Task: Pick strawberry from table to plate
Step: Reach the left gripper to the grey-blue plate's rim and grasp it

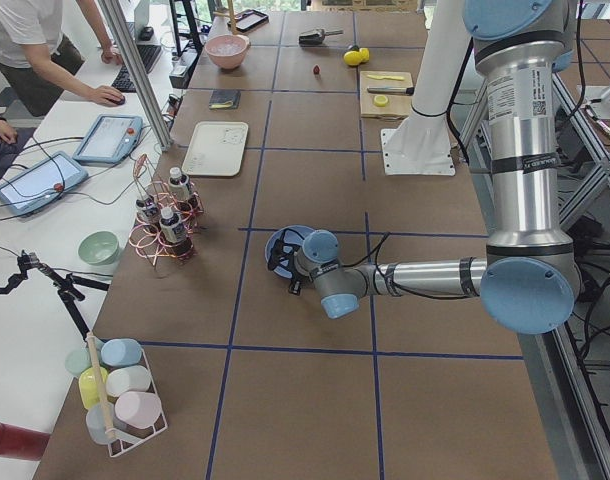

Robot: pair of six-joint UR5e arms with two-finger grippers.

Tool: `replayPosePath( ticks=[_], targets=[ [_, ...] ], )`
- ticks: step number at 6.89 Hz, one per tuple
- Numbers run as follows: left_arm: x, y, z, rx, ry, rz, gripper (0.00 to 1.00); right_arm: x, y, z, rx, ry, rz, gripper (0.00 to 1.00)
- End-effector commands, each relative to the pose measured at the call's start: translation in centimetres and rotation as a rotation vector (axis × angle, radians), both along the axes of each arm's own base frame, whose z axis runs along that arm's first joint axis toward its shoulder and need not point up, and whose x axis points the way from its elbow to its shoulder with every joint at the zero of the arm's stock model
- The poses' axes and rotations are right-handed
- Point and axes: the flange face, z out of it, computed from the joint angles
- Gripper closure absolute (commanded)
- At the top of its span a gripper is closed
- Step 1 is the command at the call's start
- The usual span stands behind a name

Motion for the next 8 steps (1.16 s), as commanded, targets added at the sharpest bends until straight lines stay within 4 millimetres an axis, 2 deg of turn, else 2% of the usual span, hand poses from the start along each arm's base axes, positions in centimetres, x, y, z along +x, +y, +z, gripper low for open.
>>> replayPosePath(
  ticks=[1, 2, 3, 4, 5, 6, 7, 8],
  targets=[
    [0.9, -0.1, -0.6, -0.007, 0.014, 0.001, 1.0, 0.0, 0.0, 0.0, -0.001, 0.001, 0.001, 0.0],
    [1.0, -0.1, -0.9, 0.0, 0.018, 0.006, 1.0, 0.0, 0.0, 0.1, -0.004, 0.0, 0.002, 0.0],
    [1.0, -0.1, -2.1, 0.014, 0.035, 0.013, 1.0, 0.0, 0.0, 0.1, -0.004, 0.0, 0.002, 0.0],
    [1.5, -0.4, -5.3, 0.024, 0.058, 0.027, 1.0, 0.0, 0.0, 0.2, -0.006, 0.0, 0.002, 0.0],
    [3.1, -1.6, -11.2, -0.009, 0.061, 0.06, 1.0, 0.0, 0.1, 0.2, -0.007, -0.001, 0.002, 0.0],
    [4.9, -3.7, -17.8, -0.031, 0.049, 0.056, 1.0, 0.0, 0.1, 0.2, -0.008, -0.001, 0.003, 0.0],
    [7.3, -6.4, -23.2, -0.074, 0.064, 0.024, 1.0, 0.0, 0.1, 0.2, -0.006, -0.001, 0.002, 0.0],
    [11.9, -7.0, -28.0, -0.098, 0.092, 0.034, 1.0, 0.0, 0.1, -0.1, 0.002, -0.001, 0.001, 0.0]
  ],
)
